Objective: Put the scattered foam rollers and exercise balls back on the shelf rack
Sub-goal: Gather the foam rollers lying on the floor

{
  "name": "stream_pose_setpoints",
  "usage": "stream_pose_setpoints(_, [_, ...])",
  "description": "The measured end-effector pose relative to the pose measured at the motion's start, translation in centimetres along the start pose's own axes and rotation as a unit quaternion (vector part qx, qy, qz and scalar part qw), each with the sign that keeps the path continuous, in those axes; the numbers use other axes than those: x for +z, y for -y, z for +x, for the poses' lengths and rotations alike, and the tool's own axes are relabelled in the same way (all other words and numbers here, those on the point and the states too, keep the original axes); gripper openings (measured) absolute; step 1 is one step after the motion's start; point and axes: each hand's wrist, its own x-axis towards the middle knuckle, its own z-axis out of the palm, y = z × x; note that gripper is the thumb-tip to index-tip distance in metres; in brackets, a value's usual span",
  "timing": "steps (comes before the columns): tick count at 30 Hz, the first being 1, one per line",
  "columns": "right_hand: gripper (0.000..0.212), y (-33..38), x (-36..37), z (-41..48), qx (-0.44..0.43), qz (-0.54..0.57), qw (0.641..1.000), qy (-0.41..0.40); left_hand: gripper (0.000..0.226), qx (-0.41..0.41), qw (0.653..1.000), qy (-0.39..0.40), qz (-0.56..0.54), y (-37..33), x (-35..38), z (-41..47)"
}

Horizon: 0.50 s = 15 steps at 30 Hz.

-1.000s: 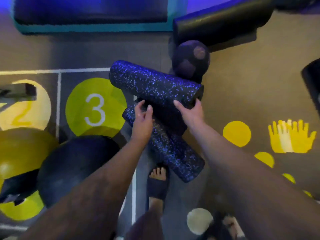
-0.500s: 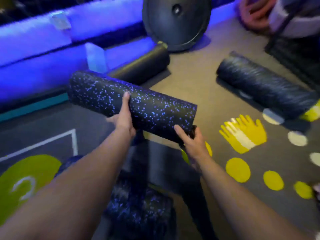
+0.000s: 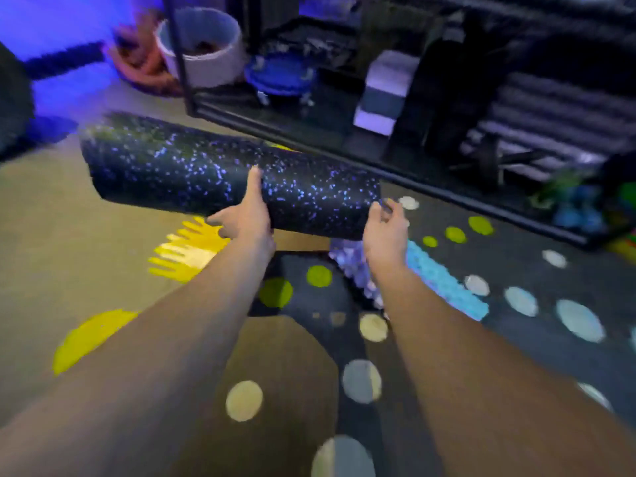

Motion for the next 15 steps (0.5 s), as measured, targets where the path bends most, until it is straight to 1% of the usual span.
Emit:
stream_pose_setpoints(2, [0.043,-1.7,-4.3,0.7,-0.001,-0.057,0.998,0.014,0.159,-0.012,1.0,-0.002,0.008,2.0,1.5,-2.4])
stream_pose_setpoints(3, [0.043,-2.7,-5.6,0.8,0.008,-0.092,0.995,0.036,0.152,-0.033,0.999,0.007,0.005,2.4,1.8,-2.5])
stream_pose_setpoints(4, [0.042,-3.3,-6.3,0.6,0.023,-0.12,0.991,0.061,0.137,-0.063,0.998,0.025,0.01,2.5,1.7,-2.6])
stream_pose_setpoints(5, [0.041,-4.0,-6.4,0.6,0.029,-0.145,0.986,0.082,0.115,-0.093,0.994,0.049,0.022,2.4,1.4,-2.4])
stream_pose_setpoints(6, [0.043,-4.2,-5.8,0.4,0.024,-0.165,0.981,0.099,0.088,-0.114,0.989,0.084,0.043,2.4,0.7,-2.3])
stream_pose_setpoints(7, [0.051,-4.2,-5.0,0.4,0.017,-0.184,0.977,0.106,0.063,-0.129,0.98,0.127,0.08,2.4,-0.2,-2.6])
stream_pose_setpoints(8, [0.06,-3.8,-3.9,0.2,0.017,-0.197,0.975,0.102,0.046,-0.138,0.967,0.169,0.131,2.2,-1.1,-3.2])
stream_pose_setpoints(9, [0.063,-3.2,-2.4,-0.3,0.028,-0.2,0.974,0.105,0.038,-0.143,0.951,0.203,0.184,2.0,-2.1,-3.7])
stream_pose_setpoints(11, [0.043,-1.7,0.7,-2.4,0.029,-0.233,0.965,0.118,0.032,-0.142,0.924,0.244,0.259,1.6,-4.1,-4.3])
stream_pose_setpoints(12, [0.035,-1.2,2.4,-4.0,0.017,-0.255,0.958,0.133,0.028,-0.127,0.92,0.249,0.276,1.2,-5.0,-4.2])
stream_pose_setpoints(15, [0.03,-0.7,6.7,-9.2,-0.028,-0.3,0.933,0.199,0.016,-0.037,0.936,0.211,0.279,-0.9,-8.5,-3.0])
